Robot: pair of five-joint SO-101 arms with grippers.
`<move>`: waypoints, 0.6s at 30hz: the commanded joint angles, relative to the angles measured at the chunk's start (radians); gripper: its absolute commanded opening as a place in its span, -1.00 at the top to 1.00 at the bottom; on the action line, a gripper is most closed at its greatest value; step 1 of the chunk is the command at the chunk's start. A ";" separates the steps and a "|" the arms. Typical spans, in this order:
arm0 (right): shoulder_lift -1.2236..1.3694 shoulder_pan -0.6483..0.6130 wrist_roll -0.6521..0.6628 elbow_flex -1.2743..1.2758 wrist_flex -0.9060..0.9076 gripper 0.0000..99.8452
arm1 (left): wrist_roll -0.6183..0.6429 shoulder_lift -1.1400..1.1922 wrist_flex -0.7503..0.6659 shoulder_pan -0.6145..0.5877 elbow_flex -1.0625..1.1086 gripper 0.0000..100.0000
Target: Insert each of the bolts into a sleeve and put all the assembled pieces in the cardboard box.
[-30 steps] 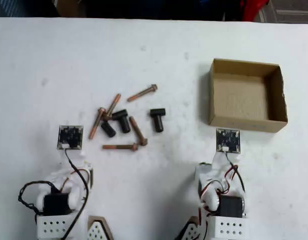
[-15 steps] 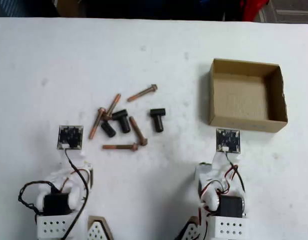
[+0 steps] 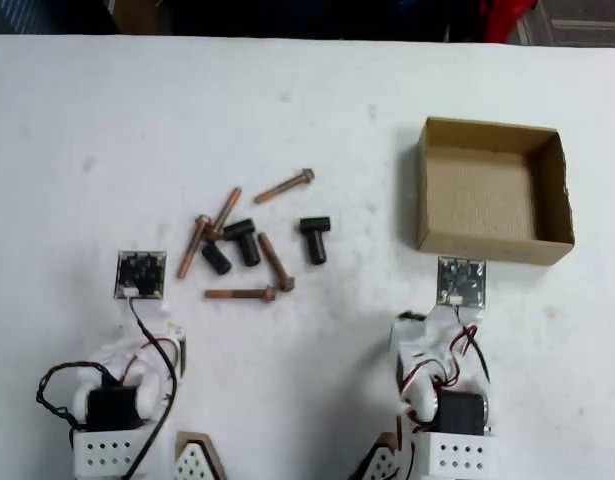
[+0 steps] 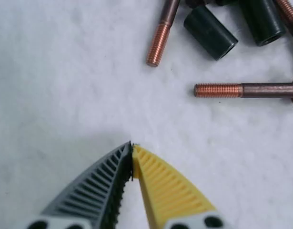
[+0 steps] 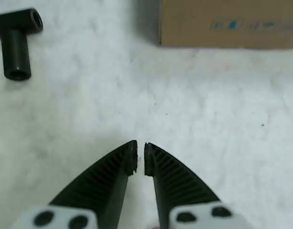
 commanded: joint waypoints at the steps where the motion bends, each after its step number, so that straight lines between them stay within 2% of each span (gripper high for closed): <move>1: -0.005 0.013 -0.003 0.009 -0.067 0.96 | 0.006 -0.010 0.005 0.001 -0.002 0.95; 5: -0.005 0.005 0.028 0.008 -0.128 0.96 | 0.006 -0.010 0.005 0.001 -0.002 0.95; 7: -0.005 0.016 0.146 0.008 -0.196 0.96 | 0.006 -0.010 0.005 0.001 -0.002 0.95; 10: -0.005 0.058 0.393 0.006 -0.285 0.96 | 0.006 -0.010 0.005 0.001 -0.002 0.95; 12: -0.005 0.068 0.489 -0.005 -0.331 0.96 | 0.006 -0.010 0.005 0.001 -0.002 0.95; 18: -0.005 0.067 0.517 -0.103 -0.338 0.96 | 0.006 -0.010 0.005 0.001 -0.002 0.95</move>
